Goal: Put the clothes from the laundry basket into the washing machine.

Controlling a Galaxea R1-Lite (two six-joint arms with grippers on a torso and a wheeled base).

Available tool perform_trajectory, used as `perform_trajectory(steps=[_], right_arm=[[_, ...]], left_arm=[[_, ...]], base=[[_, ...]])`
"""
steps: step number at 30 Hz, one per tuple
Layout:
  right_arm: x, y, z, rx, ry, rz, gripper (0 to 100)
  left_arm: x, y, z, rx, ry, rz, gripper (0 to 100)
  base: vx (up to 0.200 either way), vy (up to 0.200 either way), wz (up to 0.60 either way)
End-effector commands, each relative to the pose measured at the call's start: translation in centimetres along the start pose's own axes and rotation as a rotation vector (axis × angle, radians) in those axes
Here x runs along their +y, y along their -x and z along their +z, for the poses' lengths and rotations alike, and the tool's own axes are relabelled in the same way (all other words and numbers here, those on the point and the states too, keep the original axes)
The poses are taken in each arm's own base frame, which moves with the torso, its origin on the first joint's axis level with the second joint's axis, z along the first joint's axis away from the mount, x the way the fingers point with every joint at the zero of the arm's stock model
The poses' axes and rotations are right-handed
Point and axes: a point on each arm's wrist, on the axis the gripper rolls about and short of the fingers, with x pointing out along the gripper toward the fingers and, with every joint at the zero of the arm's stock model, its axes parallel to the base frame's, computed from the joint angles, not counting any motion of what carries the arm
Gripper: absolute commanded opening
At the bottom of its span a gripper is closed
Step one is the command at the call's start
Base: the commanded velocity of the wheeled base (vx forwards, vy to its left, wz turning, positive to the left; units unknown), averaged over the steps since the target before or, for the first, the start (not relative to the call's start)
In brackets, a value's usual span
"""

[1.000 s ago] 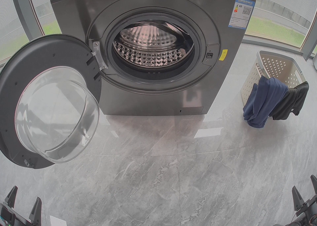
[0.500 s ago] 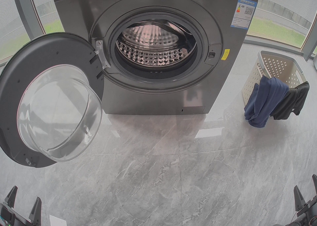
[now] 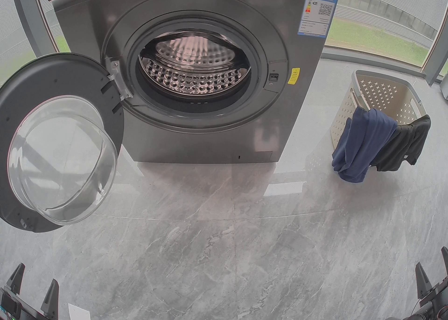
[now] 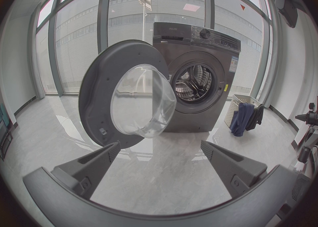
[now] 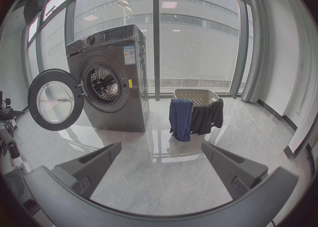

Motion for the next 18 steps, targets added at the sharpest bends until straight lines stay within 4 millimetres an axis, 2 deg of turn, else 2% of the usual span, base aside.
perform_trajectory(steps=[1,3,9,18], right_arm=[[0.0,-0.03,-0.47,0.005,0.0,0.0,100],[0.0,-0.03,-0.47,0.005,0.0,0.0,100],[0.0,-0.03,-0.47,0.005,0.0,0.001,100],[0.0,-0.03,-0.47,0.005,0.002,0.001,100]], left_arm=[[0.02,0.02,-0.48,-0.003,0.001,0.0,100],[0.02,0.02,-0.48,-0.003,0.001,0.0,100],[0.02,0.02,-0.48,-0.003,0.001,0.0,100],[0.02,0.02,-0.48,-0.003,0.001,0.0,100]], base=[[0.0,-0.2,0.0],[0.0,-0.2,0.0],[0.0,0.0,0.0],[0.2,0.0,0.0]])
